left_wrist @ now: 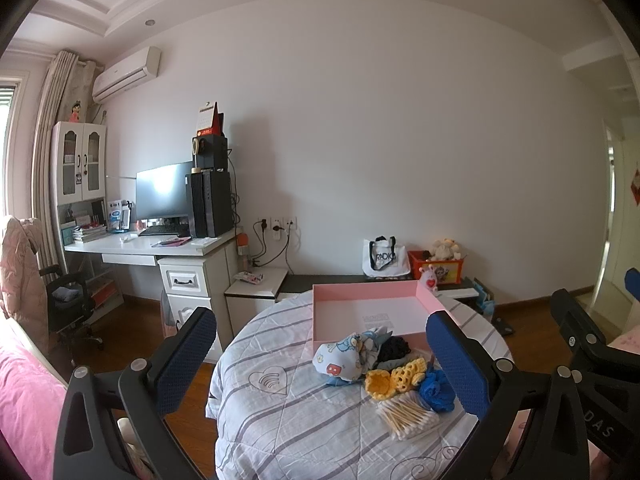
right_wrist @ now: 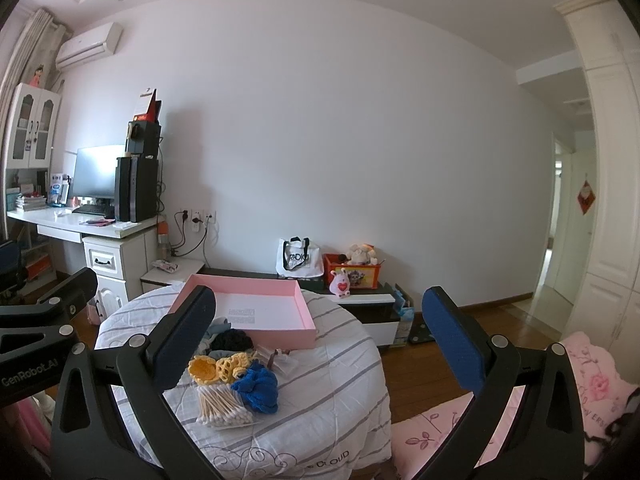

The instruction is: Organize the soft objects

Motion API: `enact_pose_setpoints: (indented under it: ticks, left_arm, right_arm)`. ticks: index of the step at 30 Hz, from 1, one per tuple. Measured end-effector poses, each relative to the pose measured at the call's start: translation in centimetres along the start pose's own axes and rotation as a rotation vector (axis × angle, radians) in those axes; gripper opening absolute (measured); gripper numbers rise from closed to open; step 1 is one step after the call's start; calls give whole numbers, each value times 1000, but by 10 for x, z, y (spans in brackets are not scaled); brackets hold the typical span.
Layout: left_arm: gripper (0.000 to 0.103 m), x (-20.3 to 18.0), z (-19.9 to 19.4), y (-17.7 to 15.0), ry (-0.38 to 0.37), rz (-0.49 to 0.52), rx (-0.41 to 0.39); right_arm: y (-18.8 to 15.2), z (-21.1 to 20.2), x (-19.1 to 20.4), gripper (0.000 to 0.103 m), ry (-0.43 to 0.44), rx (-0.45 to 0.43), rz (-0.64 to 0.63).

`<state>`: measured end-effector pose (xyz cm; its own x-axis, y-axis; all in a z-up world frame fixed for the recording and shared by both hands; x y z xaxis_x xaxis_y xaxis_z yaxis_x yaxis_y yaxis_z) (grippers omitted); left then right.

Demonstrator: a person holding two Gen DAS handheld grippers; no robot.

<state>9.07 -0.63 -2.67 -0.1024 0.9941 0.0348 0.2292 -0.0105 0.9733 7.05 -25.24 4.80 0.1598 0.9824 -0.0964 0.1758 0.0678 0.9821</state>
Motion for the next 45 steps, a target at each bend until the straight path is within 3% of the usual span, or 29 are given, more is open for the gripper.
enact_pose_setpoints:
  ticks: [37, 45]
  left_arm:
    - [103, 1, 1, -4, 1, 2, 13]
    - [103, 1, 6, -7, 1, 8, 43]
  right_arm:
    - [-2, 4, 2, 103, 1, 10, -4]
    - [-18, 6, 1, 103, 8, 30, -5]
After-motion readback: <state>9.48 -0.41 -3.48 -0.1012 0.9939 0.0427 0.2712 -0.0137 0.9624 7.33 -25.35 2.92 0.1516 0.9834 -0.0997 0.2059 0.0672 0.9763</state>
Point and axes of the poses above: each gripper's, at about its wrist camera, not at the fingertips, and z roughly the way its jaws point, x to its left, y to its top, the point moved 9 cm from there along z, roughly the way its jaws point, and after that the axes turned 8 degrees about y, right-handed, at the moved point
